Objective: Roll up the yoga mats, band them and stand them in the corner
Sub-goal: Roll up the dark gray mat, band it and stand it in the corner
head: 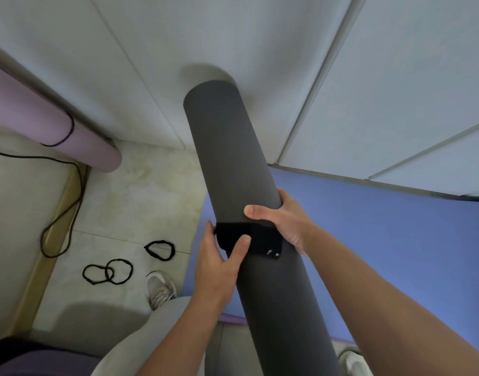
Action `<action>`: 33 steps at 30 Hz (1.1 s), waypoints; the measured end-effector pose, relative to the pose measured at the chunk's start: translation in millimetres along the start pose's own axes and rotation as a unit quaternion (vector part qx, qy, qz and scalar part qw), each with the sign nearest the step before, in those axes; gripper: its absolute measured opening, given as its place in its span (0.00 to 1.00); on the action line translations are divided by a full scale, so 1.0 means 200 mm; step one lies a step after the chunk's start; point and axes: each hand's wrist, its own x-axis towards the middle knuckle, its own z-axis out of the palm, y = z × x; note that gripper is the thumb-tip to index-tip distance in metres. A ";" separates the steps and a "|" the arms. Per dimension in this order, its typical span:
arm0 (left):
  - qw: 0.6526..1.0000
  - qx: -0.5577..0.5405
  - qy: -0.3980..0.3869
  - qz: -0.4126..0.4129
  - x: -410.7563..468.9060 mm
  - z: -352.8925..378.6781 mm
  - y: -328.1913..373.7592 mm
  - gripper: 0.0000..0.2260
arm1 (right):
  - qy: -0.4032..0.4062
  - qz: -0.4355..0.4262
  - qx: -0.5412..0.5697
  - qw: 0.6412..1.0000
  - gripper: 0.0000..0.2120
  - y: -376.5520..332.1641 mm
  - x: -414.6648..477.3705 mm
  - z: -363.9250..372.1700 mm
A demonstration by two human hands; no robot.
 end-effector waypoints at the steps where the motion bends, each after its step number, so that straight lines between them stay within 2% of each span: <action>1: 1.000 0.012 -0.008 0.010 0.01 -0.02 0.02 0.46 | -0.002 -0.001 -0.003 1.000 0.39 -0.01 -0.01 0.01; 2: 1.000 0.013 -0.018 0.018 0.02 -0.03 0.03 0.43 | -0.002 -0.003 -0.007 1.000 0.40 -0.02 -0.01 0.02; 5: 0.998 -0.046 -0.034 0.000 0.02 -0.05 0.08 0.26 | 0.002 -0.006 -0.012 1.000 0.42 -0.05 -0.01 0.04; 10: 0.983 -0.173 -0.048 -0.040 0.01 -0.05 0.13 0.18 | 0.007 0.008 -0.004 1.000 0.41 -0.09 -0.03 0.05; 11: 0.978 -0.194 -0.056 -0.053 0.00 -0.05 0.13 0.19 | 0.006 0.013 -0.002 1.000 0.40 -0.10 -0.03 0.06; 12: 0.973 -0.212 -0.062 -0.064 0.00 -0.05 0.12 0.25 | 0.006 0.018 0.000 1.000 0.39 -0.11 -0.03 0.06; 14: 0.965 -0.237 -0.086 -0.071 -0.02 -0.06 0.08 0.45 | 0.003 0.025 0.002 1.000 0.39 -0.12 -0.04 0.06; 15: 0.964 -0.239 -0.099 -0.059 -0.03 -0.07 0.07 0.50 | 0.001 0.027 0.002 1.000 0.38 -0.13 -0.04 0.05; 16: 0.967 -0.227 -0.114 -0.033 -0.05 -0.07 0.06 0.51 | -0.001 0.030 0.001 1.000 0.38 -0.13 -0.04 0.04; 19: 0.969 -0.224 -0.099 0.008 -0.06 -0.04 0.06 0.42 | -0.006 0.031 -0.008 0.999 0.38 -0.14 -0.03 0.03; 21: 0.967 -0.249 -0.046 -0.001 -0.07 -0.01 0.09 0.33 | -0.003 0.026 -0.013 1.000 0.38 -0.14 -0.02 0.03; 24: 0.965 -0.247 0.067 -0.062 -0.06 0.00 0.12 0.14 | -0.005 0.028 -0.001 1.000 0.38 -0.15 -0.03 0.03; 26: 0.964 -0.210 0.128 -0.101 -0.04 -0.01 0.11 0.16 | -0.010 0.031 0.008 0.999 0.36 -0.16 -0.03 0.02; 28: 0.967 -0.203 0.119 -0.099 -0.04 -0.04 0.10 0.18 | -0.010 0.034 0.010 0.999 0.35 -0.16 -0.04 0.01; 31: 0.963 -0.250 0.064 -0.072 -0.07 -0.04 0.11 0.09 | -0.010 0.036 0.014 0.999 0.35 -0.17 -0.04 0.01; 33: 0.953 -0.275 0.084 -0.092 -0.06 -0.03 0.13 0.06 | -0.008 0.035 0.014 0.999 0.36 -0.16 -0.04 0.02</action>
